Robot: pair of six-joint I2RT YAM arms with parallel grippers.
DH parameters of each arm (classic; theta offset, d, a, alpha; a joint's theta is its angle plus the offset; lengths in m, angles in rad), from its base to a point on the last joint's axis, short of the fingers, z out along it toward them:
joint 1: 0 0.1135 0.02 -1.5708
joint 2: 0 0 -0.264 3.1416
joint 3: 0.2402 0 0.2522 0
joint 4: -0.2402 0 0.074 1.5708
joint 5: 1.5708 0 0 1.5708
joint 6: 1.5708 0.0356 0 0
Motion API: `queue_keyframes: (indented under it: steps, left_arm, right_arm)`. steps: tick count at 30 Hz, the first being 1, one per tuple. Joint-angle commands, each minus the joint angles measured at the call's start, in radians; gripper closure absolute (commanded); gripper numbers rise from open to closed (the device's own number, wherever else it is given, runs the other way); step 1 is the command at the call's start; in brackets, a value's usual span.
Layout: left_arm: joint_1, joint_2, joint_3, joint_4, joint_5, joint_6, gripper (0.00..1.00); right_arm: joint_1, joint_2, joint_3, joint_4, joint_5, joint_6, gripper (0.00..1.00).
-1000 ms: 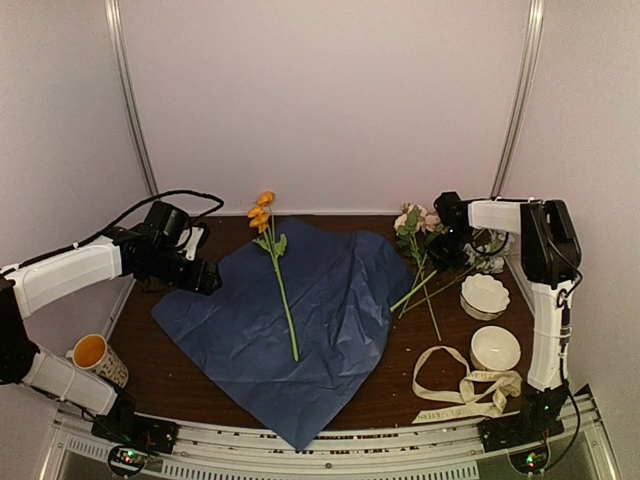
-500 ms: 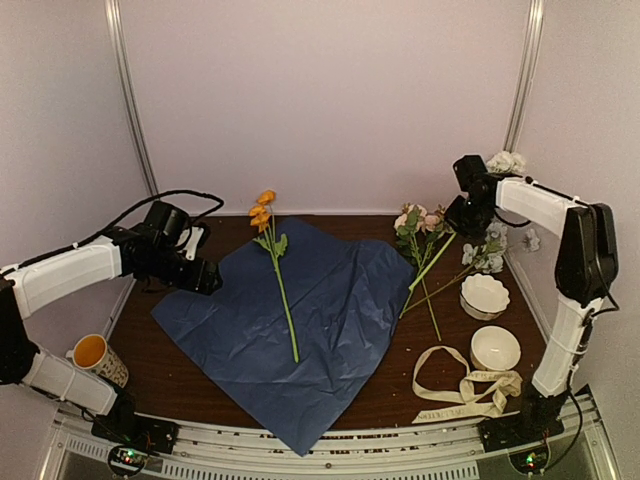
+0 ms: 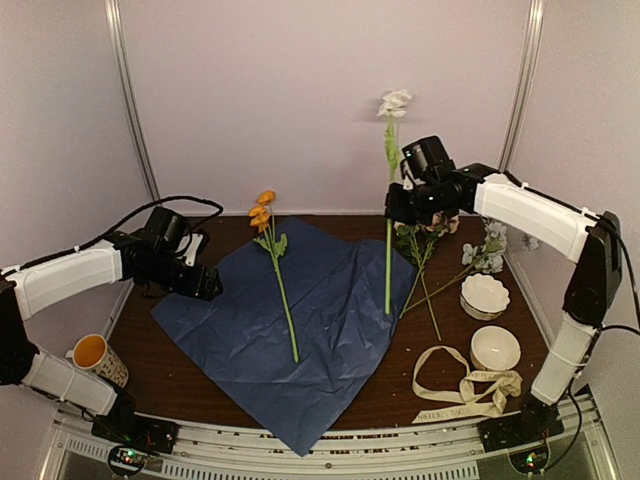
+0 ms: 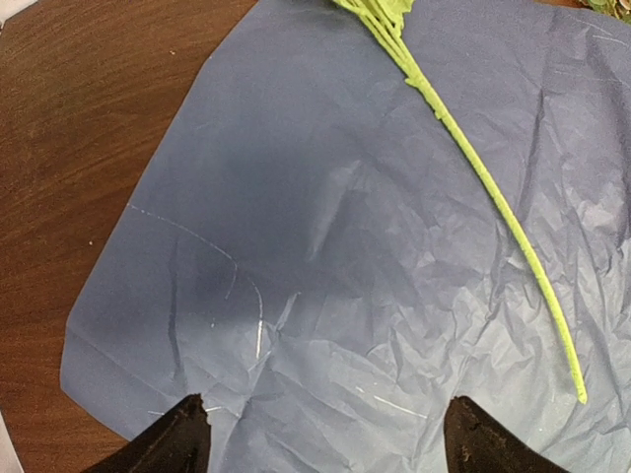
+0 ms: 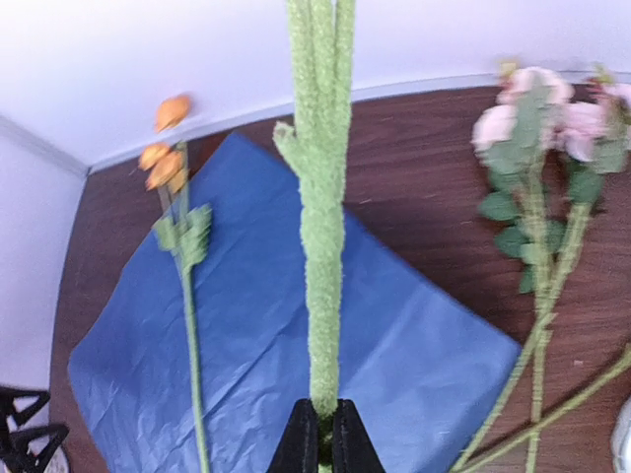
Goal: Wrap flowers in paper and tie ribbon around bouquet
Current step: Pick up the fake flower from the corner of the board, then place the fake flower on the flattened wrapping paper.
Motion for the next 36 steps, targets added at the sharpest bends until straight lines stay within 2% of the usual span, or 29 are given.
queue_keyframes:
  steps: [1,6,10,14,15,17,18,20,23,28,33,36]
  left_arm:
    - [-0.009,0.003,0.01,0.026,0.0,-0.017,0.15]
    - [-0.015,0.013,-0.004,0.029,-0.004,-0.024,0.15]
    - [-0.014,0.017,-0.024,0.032,-0.006,-0.028,0.15]
    - [-0.014,0.029,-0.03,0.037,-0.001,-0.028,0.15]
    - [-0.015,0.034,-0.028,0.036,0.001,-0.025,0.15]
    - [-0.015,0.038,-0.025,0.035,-0.001,-0.022,0.15]
    - [-0.014,0.038,-0.024,0.034,0.0,-0.02,0.15]
    - [-0.014,0.038,-0.023,0.032,-0.003,-0.014,0.15]
    - [-0.016,0.046,-0.007,0.016,-0.017,0.001,0.15]
    - [-0.016,0.052,0.008,0.008,-0.023,0.006,0.15]
    - [-0.017,0.05,0.001,0.013,-0.017,0.001,0.15]
    - [-0.019,0.036,-0.006,0.01,-0.013,-0.003,0.16]
  right_arm:
    - [0.134,0.135,0.107,0.014,-0.202,-0.028,1.0]
    - [0.241,0.318,0.243,0.01,-0.309,0.018,1.0]
    - [0.287,0.456,0.428,-0.055,-0.345,0.029,1.0]
    - [0.31,0.556,0.534,-0.066,-0.381,0.043,1.0]
    - [0.309,0.576,0.556,-0.083,-0.381,0.051,0.88]
    - [0.302,0.599,0.592,-0.139,-0.353,0.045,0.55]
    - [0.298,0.595,0.598,-0.164,-0.333,0.027,0.49]
    - [0.285,0.55,0.595,-0.218,-0.261,-0.038,0.44]
    - [0.238,0.447,0.535,-0.273,-0.15,-0.098,0.43]
    - [0.071,0.237,0.181,-0.226,-0.024,-0.037,0.47]
    - [-0.156,0.158,-0.054,-0.079,-0.083,0.119,0.49]
    - [-0.253,0.188,-0.101,0.016,-0.136,0.207,0.51]
